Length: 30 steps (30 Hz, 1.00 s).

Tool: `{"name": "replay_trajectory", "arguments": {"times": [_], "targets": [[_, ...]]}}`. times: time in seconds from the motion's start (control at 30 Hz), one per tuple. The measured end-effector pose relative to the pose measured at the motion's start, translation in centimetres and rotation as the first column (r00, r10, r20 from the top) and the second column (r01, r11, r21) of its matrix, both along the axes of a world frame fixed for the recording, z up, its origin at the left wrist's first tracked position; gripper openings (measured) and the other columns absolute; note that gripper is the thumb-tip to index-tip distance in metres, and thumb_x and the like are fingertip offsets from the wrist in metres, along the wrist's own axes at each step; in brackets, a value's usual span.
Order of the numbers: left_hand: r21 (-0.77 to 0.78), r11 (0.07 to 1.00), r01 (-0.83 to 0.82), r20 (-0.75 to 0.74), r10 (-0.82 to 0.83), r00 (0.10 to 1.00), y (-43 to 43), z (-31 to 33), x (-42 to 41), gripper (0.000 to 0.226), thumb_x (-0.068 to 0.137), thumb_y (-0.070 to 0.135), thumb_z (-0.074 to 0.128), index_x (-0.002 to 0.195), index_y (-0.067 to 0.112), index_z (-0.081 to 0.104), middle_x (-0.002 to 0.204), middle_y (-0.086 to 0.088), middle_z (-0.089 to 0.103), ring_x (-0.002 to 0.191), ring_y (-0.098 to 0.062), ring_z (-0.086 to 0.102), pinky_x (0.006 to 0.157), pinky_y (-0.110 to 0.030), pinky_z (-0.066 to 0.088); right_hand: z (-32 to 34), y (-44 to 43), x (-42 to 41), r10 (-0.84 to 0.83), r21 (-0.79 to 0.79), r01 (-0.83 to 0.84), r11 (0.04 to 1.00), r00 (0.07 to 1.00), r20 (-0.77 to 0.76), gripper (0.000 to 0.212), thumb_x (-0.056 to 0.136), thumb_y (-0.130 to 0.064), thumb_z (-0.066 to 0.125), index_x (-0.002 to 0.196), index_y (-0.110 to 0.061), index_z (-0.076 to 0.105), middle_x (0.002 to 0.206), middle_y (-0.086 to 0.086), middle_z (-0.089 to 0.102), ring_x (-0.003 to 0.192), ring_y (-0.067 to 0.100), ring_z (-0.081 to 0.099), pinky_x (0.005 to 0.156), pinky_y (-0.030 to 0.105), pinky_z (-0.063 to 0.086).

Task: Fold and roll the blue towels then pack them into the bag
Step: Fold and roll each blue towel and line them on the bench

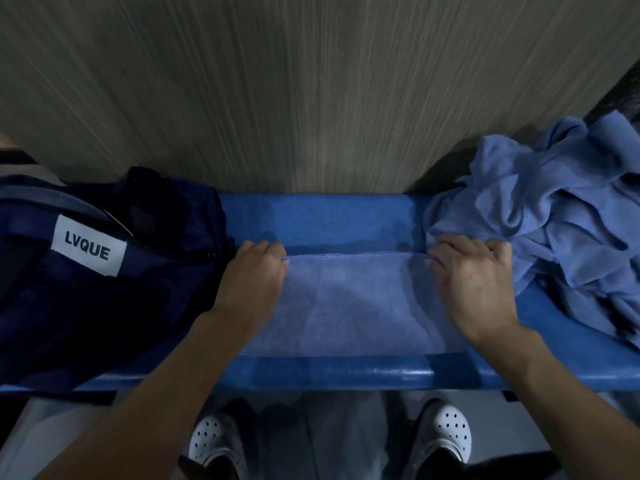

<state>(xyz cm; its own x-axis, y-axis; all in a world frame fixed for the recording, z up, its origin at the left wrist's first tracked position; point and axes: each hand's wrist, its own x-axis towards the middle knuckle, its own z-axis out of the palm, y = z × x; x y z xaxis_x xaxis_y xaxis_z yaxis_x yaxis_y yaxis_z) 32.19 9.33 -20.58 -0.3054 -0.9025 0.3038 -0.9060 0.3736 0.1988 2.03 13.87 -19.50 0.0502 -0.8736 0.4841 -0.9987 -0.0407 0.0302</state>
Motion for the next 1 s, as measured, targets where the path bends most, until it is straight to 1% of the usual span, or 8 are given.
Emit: {"name": "replay_trajectory", "arguments": {"times": [0.2, 0.3, 0.43, 0.53, 0.63, 0.83, 0.9, 1.0], "targets": [[-0.04, 0.997, -0.061, 0.044, 0.063, 0.997, -0.5, -1.5, 0.2, 0.013, 0.078, -0.008, 0.072, 0.08, 0.0, 0.062, 0.084, -0.017, 0.054, 0.077, -0.034, 0.054, 0.072, -0.045, 0.052, 0.4, -1.7, 0.9, -0.124, 0.062, 0.134, 0.989, 0.98, -0.154, 0.015, 0.081, -0.021, 0.067, 0.087, -0.007, 0.067, 0.093, 0.013, 0.059, 0.091, 0.036, 0.047, 0.074, 0.044, 0.026], [-0.054, 0.998, -0.031, 0.041, 0.034, 0.999, -0.3, -2.1, -0.2, 0.042, 0.074, -0.013, 0.072, 0.115, -0.009, 0.06, 0.119, -0.025, 0.057, 0.113, -0.043, 0.056, 0.1, -0.048, 0.048, 0.6, -1.5, 2.0, -0.181, 0.091, 0.194, 0.977, 0.974, -0.135, 0.026, 0.083, -0.016, 0.064, 0.108, -0.007, 0.062, 0.109, 0.016, 0.056, 0.099, 0.036, 0.045, 0.081, 0.047, 0.03], [-0.027, 0.979, 0.202, 0.076, -0.199, 0.977, 2.4, -1.7, -2.5, 0.043, 0.097, 0.015, 0.046, 0.139, 0.003, 0.05, 0.147, -0.013, 0.047, 0.14, -0.033, 0.037, 0.115, -0.05, 0.031, -0.5, 0.8, 5.0, 0.219, 0.2, -0.213, 0.956, 0.976, -0.011, 0.047, 0.098, -0.036, 0.037, 0.135, -0.011, 0.052, 0.141, 0.011, 0.05, 0.133, 0.03, 0.043, 0.105, 0.045, 0.033], [0.172, 0.968, 0.184, 0.177, -0.215, 0.961, 3.8, -1.8, -3.0, 0.063, 0.097, 0.046, 0.017, 0.152, 0.021, 0.031, 0.161, 0.001, 0.025, 0.15, -0.022, 0.016, 0.121, -0.048, 0.014, -2.2, 1.7, 6.0, 0.273, 0.405, -0.251, 0.879, 0.962, 0.003, 0.062, 0.1, -0.052, 0.014, 0.146, -0.019, 0.04, 0.153, 0.005, 0.037, 0.144, 0.022, 0.029, 0.115, 0.045, 0.015], [0.282, 0.953, 0.109, 0.205, -0.171, 0.964, 3.6, -2.6, -2.4, 0.069, 0.091, 0.061, 0.005, 0.155, 0.035, 0.006, 0.164, 0.01, -0.001, 0.151, -0.016, -0.007, 0.121, -0.048, -0.003, -3.7, 2.0, 4.9, 0.195, 0.492, -0.18, 0.852, 0.981, 0.022, 0.076, 0.094, -0.063, -0.006, 0.151, -0.026, 0.027, 0.159, 0.002, 0.021, 0.148, 0.021, 0.015, 0.117, 0.046, 0.002], [0.293, 0.95, 0.107, 0.239, -0.181, 0.954, 3.8, -2.7, -1.2, 0.069, 0.09, 0.069, 0.009, 0.154, 0.043, -0.001, 0.163, 0.01, -0.011, 0.149, -0.016, -0.018, 0.12, -0.05, -0.008, -4.1, 3.4, 3.2, -0.006, 0.523, -0.009, 0.852, 1.0, 0.028, 0.081, 0.085, -0.07, -0.012, 0.153, -0.033, 0.012, 0.162, 0.006, 0.006, 0.15, 0.023, 0.002, 0.119, 0.049, -0.001], [0.272, 0.955, 0.12, 0.254, -0.192, 0.948, 4.1, -2.5, -1.1, 0.07, 0.091, 0.069, 0.011, 0.154, 0.041, 0.0, 0.164, 0.008, -0.009, 0.15, -0.017, -0.016, 0.12, -0.051, -0.006, -3.7, 4.2, 3.3, -0.003, 0.507, 0.003, 0.862, 1.0, -0.001, 0.084, 0.087, -0.069, -0.012, 0.153, -0.029, 0.021, 0.161, 0.011, 0.015, 0.149, 0.026, 0.011, 0.118, 0.054, 0.006], [0.228, 0.961, 0.154, 0.247, -0.21, 0.946, 4.7, -2.1, -1.9, 0.069, 0.092, 0.067, 0.014, 0.155, 0.04, 0.004, 0.164, 0.008, -0.007, 0.15, -0.018, -0.014, 0.12, -0.053, -0.004, -2.4, 3.8, 3.9, 0.021, 0.422, -0.024, 0.906, 1.0, 0.012, 0.068, 0.096, -0.058, 0.009, 0.146, -0.022, 0.039, 0.154, 0.013, 0.033, 0.145, 0.03, 0.025, 0.115, 0.058, 0.014]]}}
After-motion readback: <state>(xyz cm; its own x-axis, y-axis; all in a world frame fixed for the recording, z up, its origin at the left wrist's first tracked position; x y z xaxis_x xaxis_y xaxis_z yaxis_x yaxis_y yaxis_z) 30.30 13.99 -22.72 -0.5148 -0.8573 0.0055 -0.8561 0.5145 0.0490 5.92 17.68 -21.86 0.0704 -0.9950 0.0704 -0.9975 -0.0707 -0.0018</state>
